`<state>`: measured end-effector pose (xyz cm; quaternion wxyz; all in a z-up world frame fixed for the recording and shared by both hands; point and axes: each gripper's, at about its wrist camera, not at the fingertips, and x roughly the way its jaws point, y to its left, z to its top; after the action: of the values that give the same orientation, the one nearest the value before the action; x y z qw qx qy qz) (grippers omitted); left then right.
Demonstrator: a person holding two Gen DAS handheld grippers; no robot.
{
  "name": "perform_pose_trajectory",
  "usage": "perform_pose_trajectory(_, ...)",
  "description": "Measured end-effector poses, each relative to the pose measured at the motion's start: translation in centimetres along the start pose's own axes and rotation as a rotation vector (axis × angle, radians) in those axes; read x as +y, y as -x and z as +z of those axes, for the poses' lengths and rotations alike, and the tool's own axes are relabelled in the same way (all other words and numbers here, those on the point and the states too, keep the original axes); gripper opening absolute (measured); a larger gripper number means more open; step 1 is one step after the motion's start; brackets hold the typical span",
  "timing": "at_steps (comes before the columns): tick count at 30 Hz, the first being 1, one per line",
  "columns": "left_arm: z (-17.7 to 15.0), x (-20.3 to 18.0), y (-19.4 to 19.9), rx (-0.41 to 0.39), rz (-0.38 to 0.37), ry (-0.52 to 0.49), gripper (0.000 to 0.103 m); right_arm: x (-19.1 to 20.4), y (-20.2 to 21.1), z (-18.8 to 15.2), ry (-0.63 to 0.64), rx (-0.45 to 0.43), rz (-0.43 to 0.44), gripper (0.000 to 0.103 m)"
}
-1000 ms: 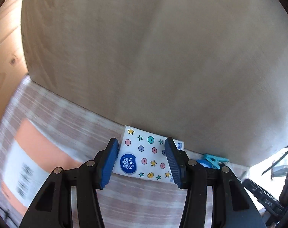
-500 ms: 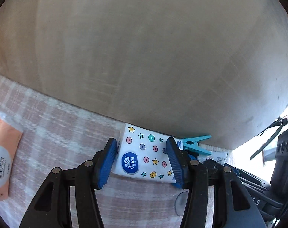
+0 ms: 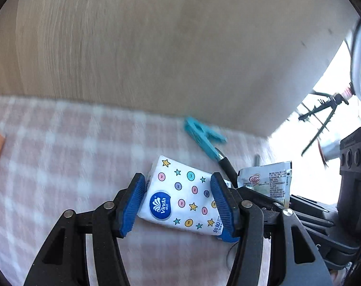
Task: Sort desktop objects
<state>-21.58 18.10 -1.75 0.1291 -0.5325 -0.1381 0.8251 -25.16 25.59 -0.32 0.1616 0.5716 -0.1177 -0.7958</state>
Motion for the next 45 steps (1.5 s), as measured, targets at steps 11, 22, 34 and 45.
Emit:
perform_pose_trajectory(11, -5.1, -4.0, 0.9, 0.060, 0.011, -0.106, 0.057, -0.4, 2.9, -7.9, 0.050, 0.065, -0.024, 0.021)
perform_pose_trajectory(22, 0.2, 3.3, 7.3, 0.022, 0.041, -0.051, 0.054, -6.6, 8.6, -6.3, -0.134, -0.036, -0.075, 0.045)
perform_pose_trajectory(34, 7.3, 1.8, 3.6, 0.064, 0.034, 0.019, 0.054, -4.8, 8.7, -6.2, -0.089, -0.017, -0.055, 0.045)
perform_pose_trajectory(45, 10.2, 1.1, 1.0, 0.077, 0.107, 0.044, 0.054, -4.3, 6.5, -6.5, -0.061, 0.016, -0.137, 0.045)
